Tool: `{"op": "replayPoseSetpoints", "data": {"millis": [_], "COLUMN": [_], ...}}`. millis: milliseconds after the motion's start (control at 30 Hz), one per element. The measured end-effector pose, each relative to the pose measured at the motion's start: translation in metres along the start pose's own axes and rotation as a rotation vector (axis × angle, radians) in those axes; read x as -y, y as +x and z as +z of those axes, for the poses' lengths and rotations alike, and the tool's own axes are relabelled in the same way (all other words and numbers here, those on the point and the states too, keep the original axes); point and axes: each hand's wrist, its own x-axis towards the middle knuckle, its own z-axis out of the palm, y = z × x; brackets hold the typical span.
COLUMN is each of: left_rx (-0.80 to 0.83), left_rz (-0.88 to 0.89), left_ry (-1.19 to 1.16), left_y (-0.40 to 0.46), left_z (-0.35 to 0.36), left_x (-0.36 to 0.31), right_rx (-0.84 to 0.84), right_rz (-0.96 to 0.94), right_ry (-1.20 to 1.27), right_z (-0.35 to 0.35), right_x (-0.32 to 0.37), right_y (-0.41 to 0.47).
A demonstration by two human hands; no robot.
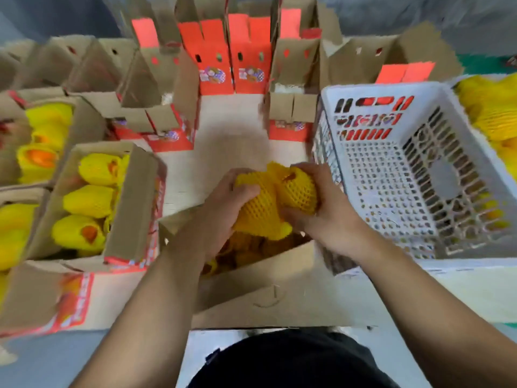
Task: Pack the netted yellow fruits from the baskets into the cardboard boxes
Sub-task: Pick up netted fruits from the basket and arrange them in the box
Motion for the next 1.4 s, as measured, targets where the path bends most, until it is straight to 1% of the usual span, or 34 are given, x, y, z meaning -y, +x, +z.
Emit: {"op": "replayPoseSetpoints", "data": {"millis": [67, 133, 200, 267, 300, 367, 433, 533, 567, 600, 633, 700, 733, 767, 800, 833, 867, 900, 967, 1000, 1033, 1100, 1167, 1233, 1300, 1333, 1400], "left_rx": [-0.031, 0.015, 0.161, 0.359, 0.422, 0.446, 0.451, 0.511, 0.514, 0.499, 0.46, 0.301, 0.265, 0.294, 0.363, 0.437, 0.477, 0.471, 0.361, 0.294, 0.235, 0.178, 0.195, 0.269, 0.323, 0.308, 0.191], "left_rz": [-0.012, -0.043, -0.052, -0.01, 0.001, -0.007, -0.073, -0.232, -0.249, -0.211, -0.12, 0.178, 0.288, 0.296, 0.234, 0.155, 0.115, 0.122, 0.218, 0.273, 0.315, 0.355, 0.383, 0.444, 0.462, 0.426, 0.315], "left_ry": [0.334, 0.483, 0.667, 0.911, 1.031, 1.258, 1.335, 1.381, 1.395, 1.422, 1.474, 1.582, 1.555, 1.432, 1.268, 1.163, 1.137, 1.199, 1.326, 1.355, 1.371, 1.444, 1.542, 1.551, 1.457, 1.331, 0.986], "left_y": [-0.009, -0.008, -0.001, 0.006, 0.007, 0.009, 0.011, 0.023, 0.025, 0.026, 0.025, 0.023, 0.025, 0.026, 0.028, 0.029, 0.031, 0.033, 0.039, 0.043, 0.046, 0.055, 0.058, 0.057, 0.05, 0.047, 0.038], "left_z": [-0.031, -0.05, -0.052, -0.045, -0.041, -0.037, -0.036, -0.034, -0.033, -0.03, -0.029, -0.025, -0.023, -0.02, -0.016, -0.012, -0.006, -0.002, 0.0, -0.003, -0.008, -0.022, -0.033, -0.038, -0.041, -0.044, -0.054], "left_x": [0.004, 0.012, 0.023, 0.04, 0.051, 0.073, 0.087, 0.091, 0.091, 0.09, 0.089, 0.084, 0.081, 0.076, 0.073, 0.072, 0.072, 0.073, 0.079, 0.08, 0.08, 0.08, 0.08, 0.081, 0.078, 0.074, 0.065], "right_rx": [0.083, 0.126, 0.199, 0.3, 0.343, 0.39, 0.384, 0.325, 0.298, 0.271, 0.248, 0.198, 0.163, 0.121, 0.079, 0.043, 0.003, -0.042, -0.096, -0.079, -0.023, 0.174, 0.409, 0.571, 0.669, 0.677, 0.705], "right_rz": [0.06, 0.063, 0.101, 0.158, 0.175, 0.193, 0.203, 0.174, 0.159, 0.151, 0.151, 0.141, 0.135, 0.141, 0.155, 0.162, 0.148, 0.119, 0.061, 0.049, 0.048, 0.082, 0.119, 0.17, 0.179, 0.164, 0.179], "right_ry": [-0.018, -0.125, -0.278, -0.425, -0.472, -0.521, -0.545, -0.567, -0.568, -0.556, -0.53, -0.452, -0.395, -0.321, -0.234, -0.146, -0.081, -0.051, -0.065, -0.109, -0.184, -0.413, -0.708, -1.005, -1.228, -1.277, -1.274], "right_z": [0.029, 0.048, 0.055, 0.056, 0.056, 0.056, 0.058, 0.064, 0.067, 0.069, 0.072, 0.073, 0.071, 0.069, 0.067, 0.065, 0.063, 0.061, 0.051, 0.043, 0.035, 0.023, 0.025, 0.034, 0.045, 0.049, 0.058], "right_x": [-0.004, -0.012, -0.019, -0.025, -0.026, -0.027, -0.026, -0.027, -0.028, -0.029, -0.03, -0.032, -0.034, -0.034, -0.032, -0.029, -0.026, -0.022, -0.013, -0.008, -0.004, 0.002, 0.005, 0.005, 0.007, 0.008, 0.008], "right_y": [0.004, 0.011, 0.018, 0.021, 0.022, 0.025, 0.029, 0.035, 0.036, 0.037, 0.037, 0.036, 0.036, 0.034, 0.032, 0.03, 0.027, 0.023, 0.016, 0.012, 0.009, 0.007, 0.01, 0.018, 0.026, 0.029, 0.032]}}
